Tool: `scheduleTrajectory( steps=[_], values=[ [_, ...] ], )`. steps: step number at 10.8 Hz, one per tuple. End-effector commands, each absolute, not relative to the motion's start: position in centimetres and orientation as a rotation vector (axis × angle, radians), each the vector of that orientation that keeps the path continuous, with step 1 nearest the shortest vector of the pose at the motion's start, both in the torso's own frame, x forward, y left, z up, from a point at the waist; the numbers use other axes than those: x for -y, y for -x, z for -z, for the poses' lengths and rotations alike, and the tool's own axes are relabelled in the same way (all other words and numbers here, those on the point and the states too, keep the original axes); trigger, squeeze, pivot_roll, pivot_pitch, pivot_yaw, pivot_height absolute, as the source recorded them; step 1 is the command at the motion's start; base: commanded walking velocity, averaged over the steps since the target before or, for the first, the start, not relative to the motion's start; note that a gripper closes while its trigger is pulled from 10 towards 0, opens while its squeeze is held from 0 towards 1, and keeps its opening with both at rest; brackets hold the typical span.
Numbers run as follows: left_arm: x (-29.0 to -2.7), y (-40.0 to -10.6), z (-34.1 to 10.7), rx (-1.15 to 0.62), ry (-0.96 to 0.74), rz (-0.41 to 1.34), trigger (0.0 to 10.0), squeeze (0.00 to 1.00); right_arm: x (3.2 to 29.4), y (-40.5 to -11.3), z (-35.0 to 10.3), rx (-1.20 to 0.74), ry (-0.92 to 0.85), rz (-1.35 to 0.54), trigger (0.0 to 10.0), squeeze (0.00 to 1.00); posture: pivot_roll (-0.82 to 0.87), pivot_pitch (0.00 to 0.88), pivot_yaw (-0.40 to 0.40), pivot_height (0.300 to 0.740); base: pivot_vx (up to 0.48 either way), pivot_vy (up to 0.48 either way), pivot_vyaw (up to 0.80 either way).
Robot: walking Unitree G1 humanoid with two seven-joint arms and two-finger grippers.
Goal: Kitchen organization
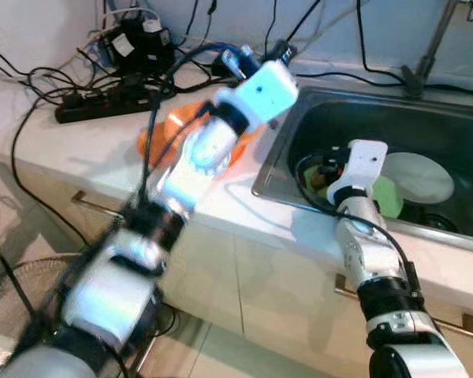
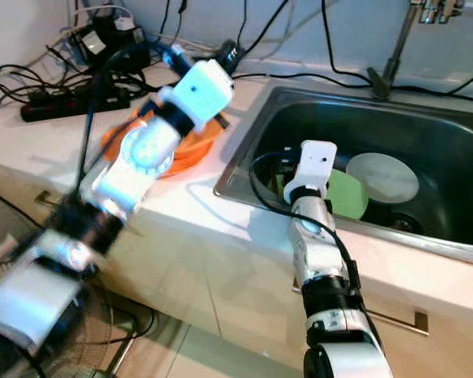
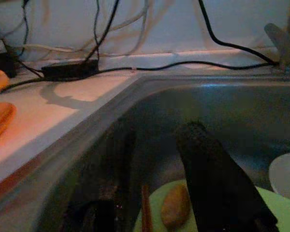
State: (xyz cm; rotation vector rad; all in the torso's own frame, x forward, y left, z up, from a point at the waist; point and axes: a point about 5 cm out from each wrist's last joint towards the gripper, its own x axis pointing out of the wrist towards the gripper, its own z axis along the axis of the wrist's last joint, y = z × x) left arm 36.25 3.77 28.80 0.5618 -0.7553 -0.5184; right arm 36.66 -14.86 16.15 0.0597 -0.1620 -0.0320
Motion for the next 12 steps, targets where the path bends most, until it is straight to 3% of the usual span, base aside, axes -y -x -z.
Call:
scheduleTrajectory(
  steps=[1,7,8,9,12],
  values=[
    [-4.1,-36.1,-29.4,0.767,-0.534,0.526,10.0,0.00,14.6,-36.9,-16.7,0.181,-0.072,0.011,10.0,1.00,0.14,0.000,0.098,0.740,0.000,0.000,0.00],
    [-2.8,-34.6,-28.7,0.732,-0.464,0.709,10.0,0.00,15.3,-35.8,-19.0,0.354,-0.044,-0.185,10.0,1.00,0.11,0.000,0.129,0.740,0.000,0.000,0.00],
    [-2.7,-34.5,-28.7,0.733,-0.458,0.718,10.0,0.00,15.3,-35.8,-19.0,0.354,-0.039,-0.186,10.0,0.24,0.11,0.000,0.129,0.740,0.000,0.000,0.00],
    [-2.8,-34.4,-29.2,0.777,-0.512,0.687,10.0,0.00,15.3,-35.7,-18.8,0.346,-0.035,-0.185,10.0,0.00,0.12,0.000,0.122,0.740,0.000,0.000,0.00],
    [-3.1,-34.2,-29.4,0.746,-0.365,0.726,10.0,0.00,15.4,-35.7,-19.1,0.352,-0.047,-0.196,10.0,0.00,0.12,0.002,0.111,0.740,0.000,0.000,0.00]
  ],
)
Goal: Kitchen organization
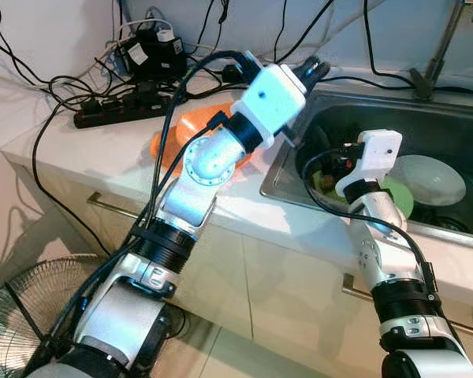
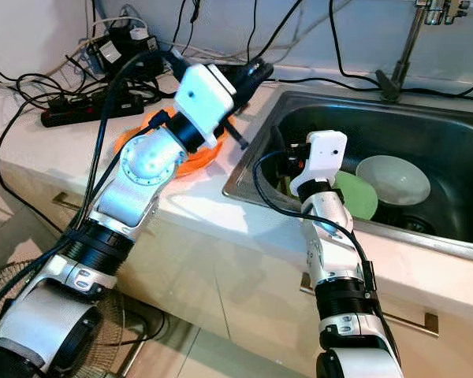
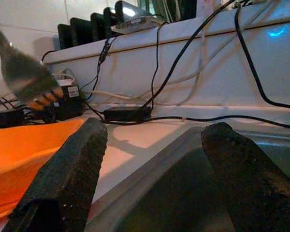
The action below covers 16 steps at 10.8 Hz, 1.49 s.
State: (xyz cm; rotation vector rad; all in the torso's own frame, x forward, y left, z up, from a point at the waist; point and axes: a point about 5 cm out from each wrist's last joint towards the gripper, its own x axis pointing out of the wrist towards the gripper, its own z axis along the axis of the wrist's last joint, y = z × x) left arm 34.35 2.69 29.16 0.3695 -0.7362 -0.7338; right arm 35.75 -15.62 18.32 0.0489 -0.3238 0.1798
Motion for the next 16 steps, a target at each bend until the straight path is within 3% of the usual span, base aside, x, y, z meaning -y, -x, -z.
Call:
scheduleTrajectory(
  steps=[1,7,10,16],
  values=[
    [-3.2,-34.3,-29.5,0.736,-0.320,0.727,10.0,0.00,15.5,-35.7,-19.2,0.356,-0.054,-0.198,10.0,0.00,0.12,0.003,0.109,0.740,0.000,0.000,0.00],
    [-6.5,-36.1,-29.5,0.568,0.096,0.711,10.0,0.00,15.1,-35.0,-19.5,0.359,-0.064,-0.328,10.0,0.00,0.11,0.018,0.110,0.740,0.000,0.000,0.00],
    [-7.4,-36.7,-28.5,0.453,0.316,0.757,10.0,0.00,13.8,-33.8,-19.9,0.371,-0.052,-0.491,10.0,0.00,0.11,0.023,0.115,0.740,0.000,0.000,0.00],
    [-5.7,-35.9,-26.6,0.338,0.373,0.857,10.0,0.00,12.7,-33.1,-21.5,0.421,-0.062,-0.558,10.0,0.00,0.11,0.029,0.115,0.740,0.000,0.000,0.00]
  ],
)
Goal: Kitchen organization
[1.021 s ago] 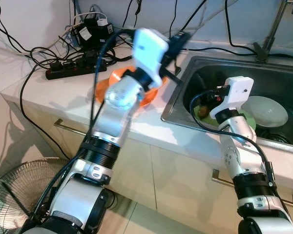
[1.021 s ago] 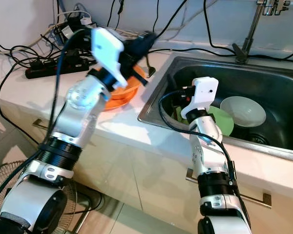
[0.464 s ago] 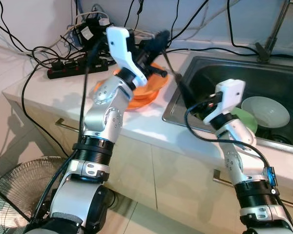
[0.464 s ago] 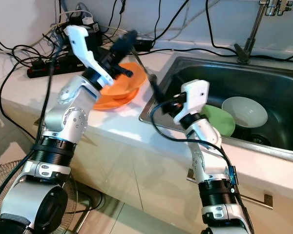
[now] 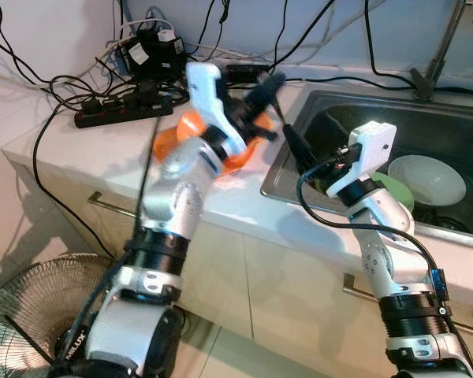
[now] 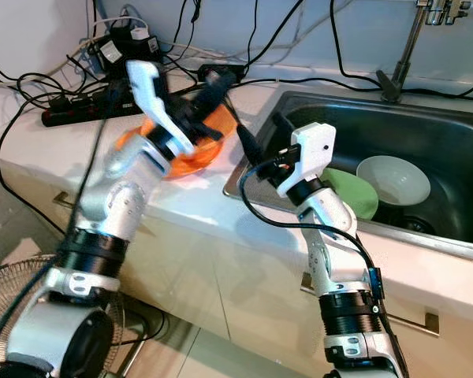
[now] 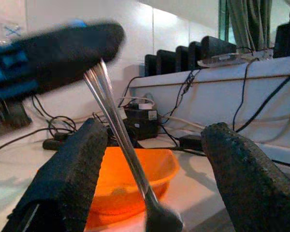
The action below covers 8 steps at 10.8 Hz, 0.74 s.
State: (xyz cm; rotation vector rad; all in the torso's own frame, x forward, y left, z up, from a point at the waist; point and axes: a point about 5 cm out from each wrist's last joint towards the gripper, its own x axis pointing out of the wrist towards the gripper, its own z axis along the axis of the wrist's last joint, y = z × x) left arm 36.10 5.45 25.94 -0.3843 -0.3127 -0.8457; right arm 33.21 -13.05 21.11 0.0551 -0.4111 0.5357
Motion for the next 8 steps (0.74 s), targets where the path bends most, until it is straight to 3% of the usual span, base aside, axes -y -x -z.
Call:
scheduleTrajectory(
  steps=[1,8],
  values=[
    [-5.4,-35.8,-26.3,0.325,0.372,0.869,10.0,0.00,12.4,-33.0,-21.6,0.420,-0.064,-0.575,10.0,0.00,0.11,0.029,0.114,0.740,0.000,0.000,0.00],
    [-4.2,-35.2,-26.0,0.300,0.368,0.914,10.0,0.00,11.2,-32.6,-20.2,0.359,-0.039,-0.660,10.0,0.00,0.11,0.018,0.110,0.740,0.000,0.000,0.00]
  ],
)
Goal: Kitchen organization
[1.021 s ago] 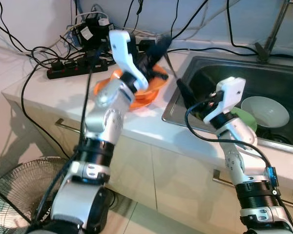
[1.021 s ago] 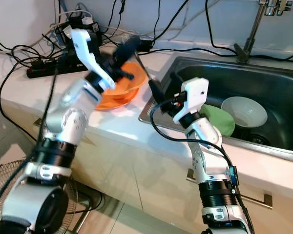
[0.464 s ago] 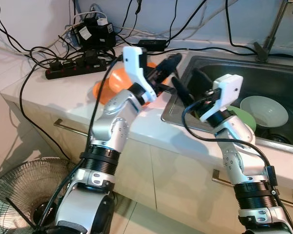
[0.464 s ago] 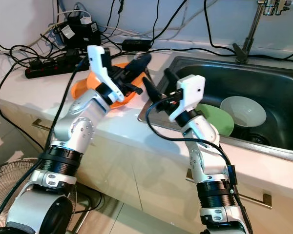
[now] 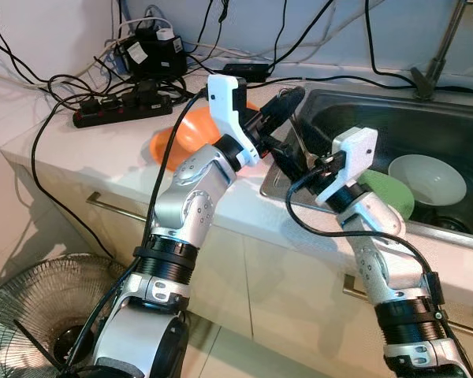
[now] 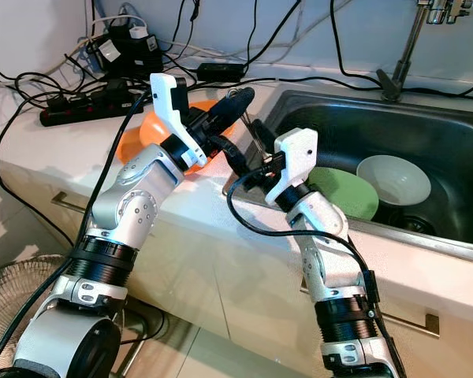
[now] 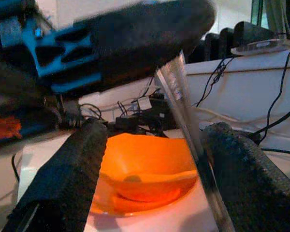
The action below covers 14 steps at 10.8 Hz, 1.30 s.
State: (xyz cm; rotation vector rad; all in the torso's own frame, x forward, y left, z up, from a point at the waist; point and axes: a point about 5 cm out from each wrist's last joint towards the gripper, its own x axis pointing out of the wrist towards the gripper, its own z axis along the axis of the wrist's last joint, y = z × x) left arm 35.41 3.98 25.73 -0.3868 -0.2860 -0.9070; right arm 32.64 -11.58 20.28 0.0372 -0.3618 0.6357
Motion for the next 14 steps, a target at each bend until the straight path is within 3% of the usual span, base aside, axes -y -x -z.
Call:
scheduleTrajectory(
  steps=[1,3,4,14],
  values=[
    [-4.2,-35.2,-26.0,0.301,0.366,0.915,10.0,0.00,11.1,-32.8,-19.9,0.343,-0.023,-0.644,10.0,0.00,0.12,0.016,0.109,0.740,0.000,0.000,0.00],
    [-4.2,-35.2,-26.0,0.298,0.363,0.915,10.0,0.00,11.5,-33.2,-19.7,0.333,-0.030,-0.587,10.0,0.00,0.12,0.017,0.108,0.740,0.000,0.000,0.00],
    [-4.2,-35.2,-26.0,0.297,0.361,0.912,10.0,0.00,11.8,-33.4,-19.4,0.316,-0.008,-0.570,0.0,0.00,0.12,0.017,0.107,0.740,0.000,0.000,0.00],
    [-4.4,-35.1,-26.2,0.319,0.349,0.898,10.0,0.00,11.6,-33.7,-18.8,0.303,0.000,-0.563,0.0,0.00,0.12,0.021,0.098,0.740,0.000,0.000,0.00]
  ],
)
